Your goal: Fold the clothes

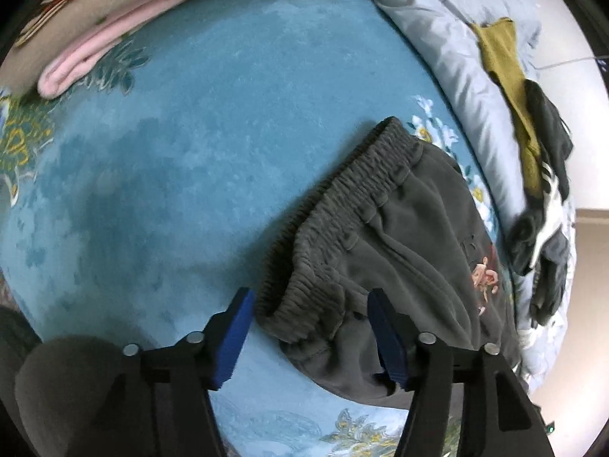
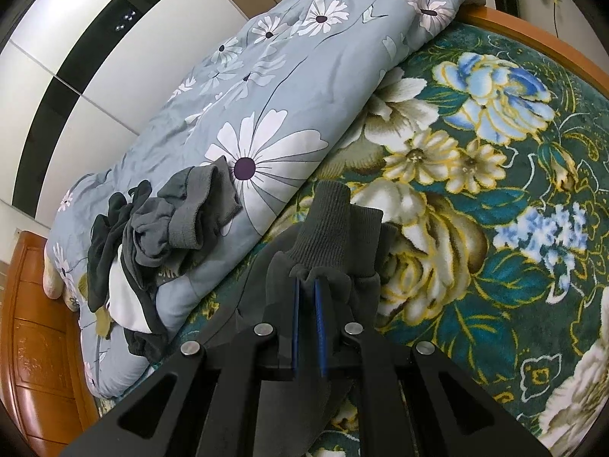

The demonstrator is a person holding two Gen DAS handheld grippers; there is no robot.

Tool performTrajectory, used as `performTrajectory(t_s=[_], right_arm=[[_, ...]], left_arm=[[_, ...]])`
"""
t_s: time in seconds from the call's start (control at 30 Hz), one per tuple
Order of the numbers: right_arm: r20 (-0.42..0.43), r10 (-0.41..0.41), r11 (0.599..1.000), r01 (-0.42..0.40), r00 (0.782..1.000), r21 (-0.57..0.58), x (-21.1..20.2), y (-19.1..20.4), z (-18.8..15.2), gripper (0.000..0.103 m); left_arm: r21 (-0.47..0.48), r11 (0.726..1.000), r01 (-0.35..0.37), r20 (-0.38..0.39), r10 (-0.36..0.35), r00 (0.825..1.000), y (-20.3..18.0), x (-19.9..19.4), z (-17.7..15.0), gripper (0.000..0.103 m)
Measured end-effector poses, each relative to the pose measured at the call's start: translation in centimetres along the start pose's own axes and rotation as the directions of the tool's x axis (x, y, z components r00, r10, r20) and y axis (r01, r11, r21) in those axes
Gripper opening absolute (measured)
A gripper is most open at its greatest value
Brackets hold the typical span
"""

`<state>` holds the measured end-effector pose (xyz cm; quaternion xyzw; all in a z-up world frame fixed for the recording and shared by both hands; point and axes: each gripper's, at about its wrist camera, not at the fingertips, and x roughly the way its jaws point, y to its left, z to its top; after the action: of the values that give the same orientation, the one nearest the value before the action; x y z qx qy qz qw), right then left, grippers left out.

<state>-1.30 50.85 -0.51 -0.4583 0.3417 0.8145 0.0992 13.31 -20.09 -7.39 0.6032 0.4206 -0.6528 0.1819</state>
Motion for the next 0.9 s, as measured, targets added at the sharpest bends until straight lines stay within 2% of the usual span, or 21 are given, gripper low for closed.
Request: performTrajectory(t_s=[0.1, 0.2, 0.33, 0.4, 0.5, 0.53, 0.6, 0.67, 0.73, 0.83, 0.9], right_arm=[[-0.004, 0.007, 1.000, -0.007, 1.000, 0.007, 0.0, -0.2, -0.1, 0.008], [-0.009, 0.011, 1.000, -0.011, 1.000, 0.009, 0.0, -0.4, -0.2, 0.008], [-0.013, 0.019, 1.000, -0.019, 1.000, 0.009, 0.2, -0.5, -0.2, 0.008], [-0.013, 0.022, 1.000, -0.022, 1.000, 0.011, 0.2, -0.5, -0.2, 0.008], [-0.014, 0.029, 0.999, -0.028, 0.999, 0.020, 0.3, -0.7, -0.1, 0.008], [-0.014, 0.030, 0.999, -0.030, 0.999, 0.022, 0.3, -0.7, 0.0, 0.008], [-0.014, 0.027, 0.999, -0.027, 1.000, 0.019, 0.2, -0.9, 0.1, 0.008], [-0.015, 0.028, 0.999, -0.028, 0.999, 0.019, 0.1, -1.0, 0.2, 0.008], [-0.017, 0.032, 0.999, -0.031, 0.999, 0.015, 0.0, -1.1, 0.3, 0.008], [-0.014, 0.032, 0.999, -0.032, 0.999, 0.007, -0.3, -1.1, 0.4, 0.008], [-0.007, 0.038, 0.999, -0.038, 0.999, 0.006, -0.8, -1.0, 0.6, 0.008]], left_arm=[[-0.117, 0.993, -0.019, -0.040, 0.015, 0.999, 1.0, 0.9, -0.6, 0.069], [-0.177, 0.984, -0.003, -0.039, -0.004, 0.999, 1.6, 0.9, -1.4, 0.069], [-0.189, 0.982, 0.026, -0.015, -0.030, 0.999, 2.0, 0.5, -2.0, 0.069], [-0.199, 0.977, 0.075, -0.041, -0.085, 0.996, 1.9, 1.1, -2.5, 0.073], [-0.164, 0.982, 0.093, -0.088, -0.108, 0.990, 1.3, 2.7, -3.6, 0.072], [-0.172, 0.978, 0.116, -0.108, -0.136, 0.985, 1.4, 3.2, -4.2, 0.071], [-0.181, 0.972, 0.151, -0.124, -0.175, 0.977, 1.5, 3.5, -5.0, 0.058], [-0.167, 0.972, 0.163, -0.111, -0.183, 0.977, 1.8, 3.1, -5.5, 0.033], [-0.161, 0.967, 0.197, -0.091, -0.213, 0.973, 2.2, 2.4, -5.5, 0.016], [-0.162, 0.956, 0.245, -0.084, -0.261, 0.962, 2.0, 1.1, -5.6, 0.011], [-0.165, 0.943, 0.289, -0.090, -0.306, 0.948, 1.5, -0.2, -5.5, 0.011]])
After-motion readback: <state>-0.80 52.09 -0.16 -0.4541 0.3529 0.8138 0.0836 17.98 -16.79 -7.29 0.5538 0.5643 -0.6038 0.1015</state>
